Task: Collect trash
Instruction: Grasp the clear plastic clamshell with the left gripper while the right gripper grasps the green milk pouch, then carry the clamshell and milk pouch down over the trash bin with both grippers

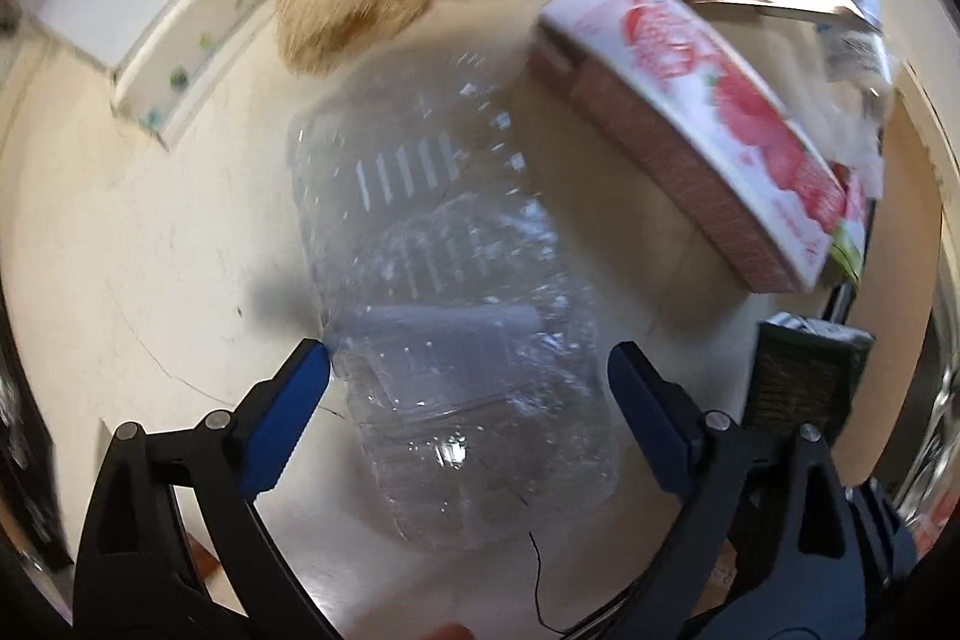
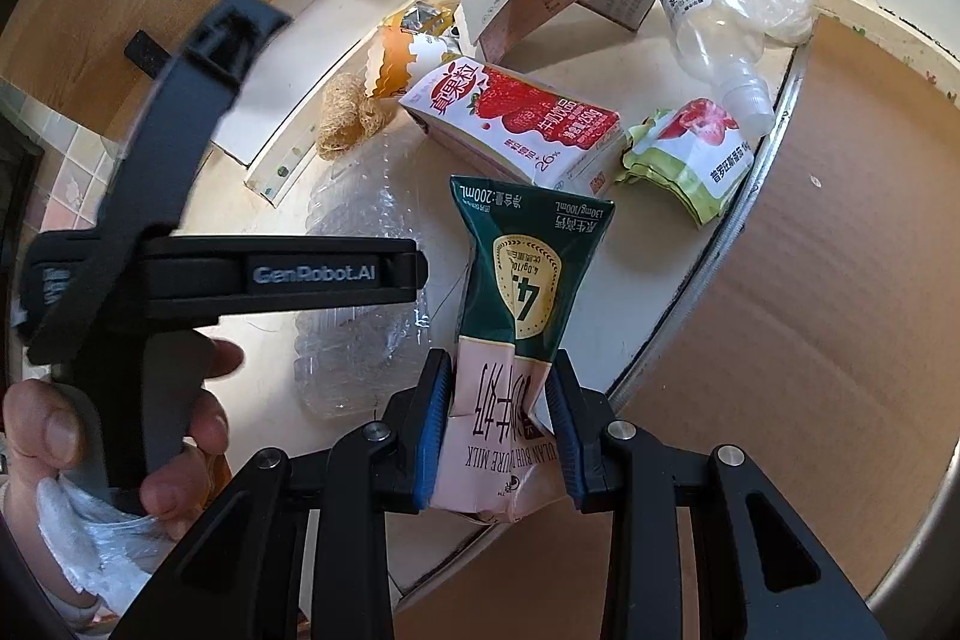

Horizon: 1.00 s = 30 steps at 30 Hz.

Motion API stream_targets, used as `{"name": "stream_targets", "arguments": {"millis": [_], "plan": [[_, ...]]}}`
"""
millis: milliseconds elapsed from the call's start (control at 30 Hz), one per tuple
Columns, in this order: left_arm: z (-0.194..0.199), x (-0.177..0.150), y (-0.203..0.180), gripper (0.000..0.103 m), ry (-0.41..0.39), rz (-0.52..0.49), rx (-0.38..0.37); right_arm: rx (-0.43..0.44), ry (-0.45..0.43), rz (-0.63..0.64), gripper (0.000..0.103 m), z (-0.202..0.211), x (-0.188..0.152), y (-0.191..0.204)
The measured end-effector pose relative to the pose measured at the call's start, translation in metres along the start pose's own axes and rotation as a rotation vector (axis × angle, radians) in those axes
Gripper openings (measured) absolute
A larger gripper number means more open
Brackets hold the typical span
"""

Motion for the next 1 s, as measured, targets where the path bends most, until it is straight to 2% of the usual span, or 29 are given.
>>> {"name": "stream_targets", "arguments": {"millis": [133, 433, 467, 767, 1000], "plan": [[-0.006, -0.002, 0.006, 0.093, 0.016, 0.038, -0.042, 0.003, -0.001, 0.001, 0.032, 0.000, 0.000, -0.001], [0.001, -0.012, 0.005, 0.082, -0.023, 0.026, -0.035, -0.005, -0.010, 0.010, 0.032, 0.001, -0.001, -0.001], [0.003, -0.012, 0.005, 0.078, -0.031, 0.021, -0.031, -0.011, -0.011, 0.015, 0.032, 0.001, -0.001, 0.000], [0.034, -0.030, 0.012, 0.078, -0.092, -0.009, -0.050, -0.024, -0.044, 0.031, 0.031, 0.010, -0.007, 0.017], [0.067, -0.064, 0.034, 0.078, -0.155, -0.040, -0.085, -0.033, -0.064, 0.058, 0.031, 0.022, -0.025, 0.048]]}}
Point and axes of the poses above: each gripper's, at about its wrist camera, not at the fingertips, and z roughly against the way its jaws point, y to its left, x to its top, the point moved 3 cm from there along -z, roughly the way its jaws point, and after that the axes turned 6 degrees about -z, right-handed, at the moved point
